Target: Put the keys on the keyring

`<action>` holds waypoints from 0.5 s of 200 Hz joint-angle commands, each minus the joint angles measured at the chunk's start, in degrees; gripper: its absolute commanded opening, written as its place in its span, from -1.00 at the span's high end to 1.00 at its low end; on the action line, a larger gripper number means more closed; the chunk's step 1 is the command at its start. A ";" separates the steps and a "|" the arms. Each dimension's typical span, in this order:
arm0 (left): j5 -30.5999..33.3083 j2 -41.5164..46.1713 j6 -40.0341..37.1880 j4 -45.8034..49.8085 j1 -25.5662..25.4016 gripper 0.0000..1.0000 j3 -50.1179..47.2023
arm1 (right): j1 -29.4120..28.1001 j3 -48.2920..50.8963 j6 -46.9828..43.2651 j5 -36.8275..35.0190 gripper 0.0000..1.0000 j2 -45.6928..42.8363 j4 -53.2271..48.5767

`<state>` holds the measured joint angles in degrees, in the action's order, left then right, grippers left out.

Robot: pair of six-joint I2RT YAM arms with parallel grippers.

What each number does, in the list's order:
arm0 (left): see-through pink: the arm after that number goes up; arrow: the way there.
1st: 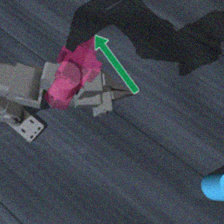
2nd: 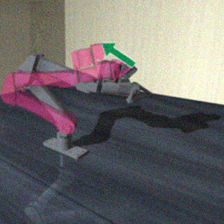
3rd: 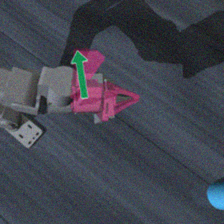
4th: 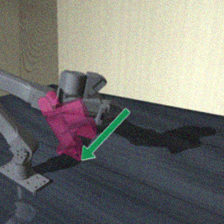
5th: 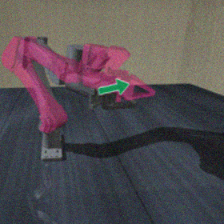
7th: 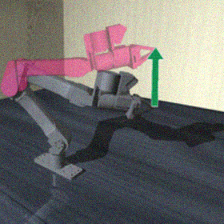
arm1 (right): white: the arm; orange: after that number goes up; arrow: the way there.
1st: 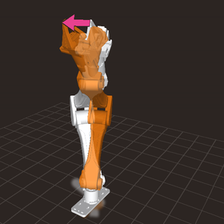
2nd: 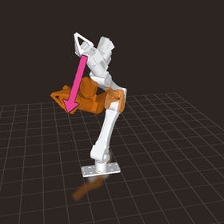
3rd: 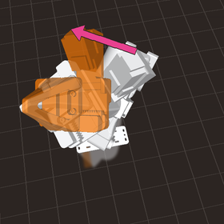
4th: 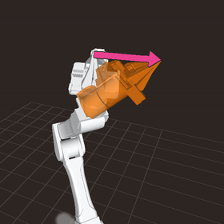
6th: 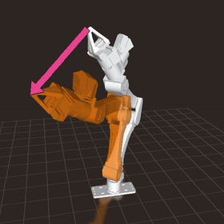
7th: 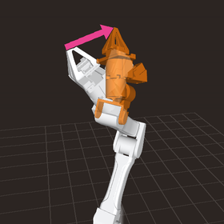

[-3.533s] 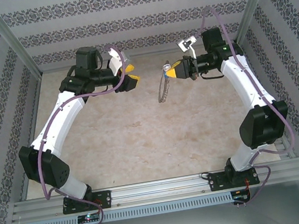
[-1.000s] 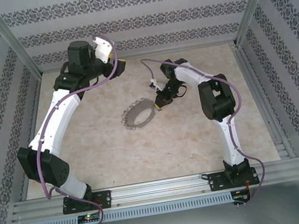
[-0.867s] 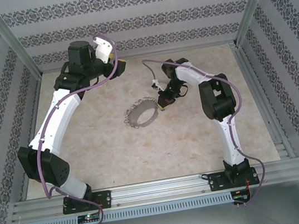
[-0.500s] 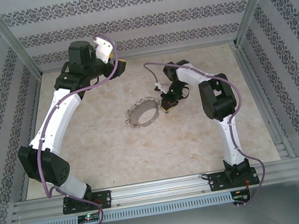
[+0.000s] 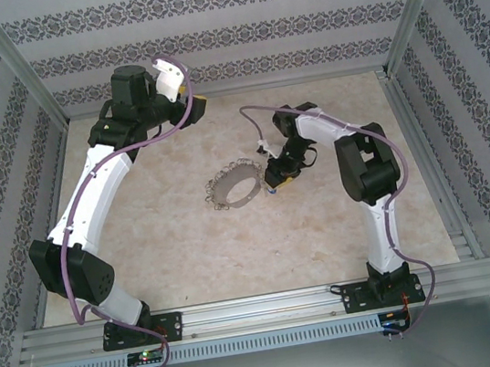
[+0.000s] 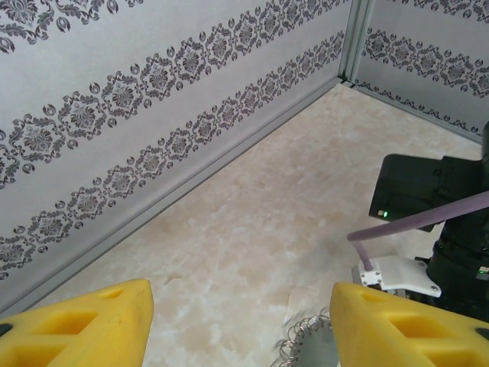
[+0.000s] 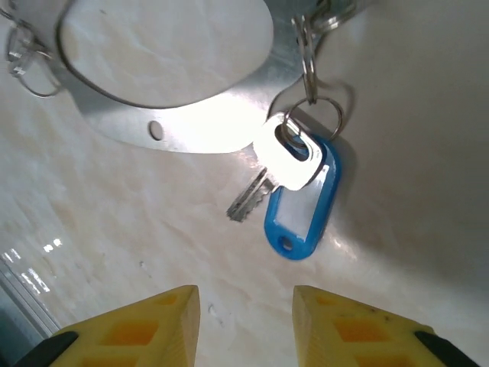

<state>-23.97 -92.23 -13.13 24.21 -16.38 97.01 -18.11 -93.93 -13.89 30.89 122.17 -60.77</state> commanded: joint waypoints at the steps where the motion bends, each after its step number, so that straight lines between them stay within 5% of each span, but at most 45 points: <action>1: -1.19 0.50 1.39 0.67 0.41 -0.28 2.00 | 0.99 0.78 0.19 0.01 0.25 -3.86 1.16; 33: -0.11 1.98 2.40 0.15 0.42 -0.49 1.12 | 3.02 3.32 4.21 2.59 0.19 -9.71 6.54; 48: 0.97 3.01 3.22 -0.48 0.43 -0.93 0.23 | 3.90 4.76 6.48 2.34 0.11 -13.24 9.51; 77: 8.38 6.51 6.91 -5.31 0.42 -1.00 -5.37 | 5.66 9.73 11.05 -1.87 -0.26 -21.38 16.93; 100: 15.54 9.94 8.83 -10.88 0.45 -1.00 -12.03 | 8.31 16.31 14.51 -3.66 -0.81 -29.07 25.95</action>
<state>-17.21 -86.39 -8.16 20.82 -16.38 90.32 -11.94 -83.15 -4.12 30.30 100.20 -45.21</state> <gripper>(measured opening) 0.999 0.785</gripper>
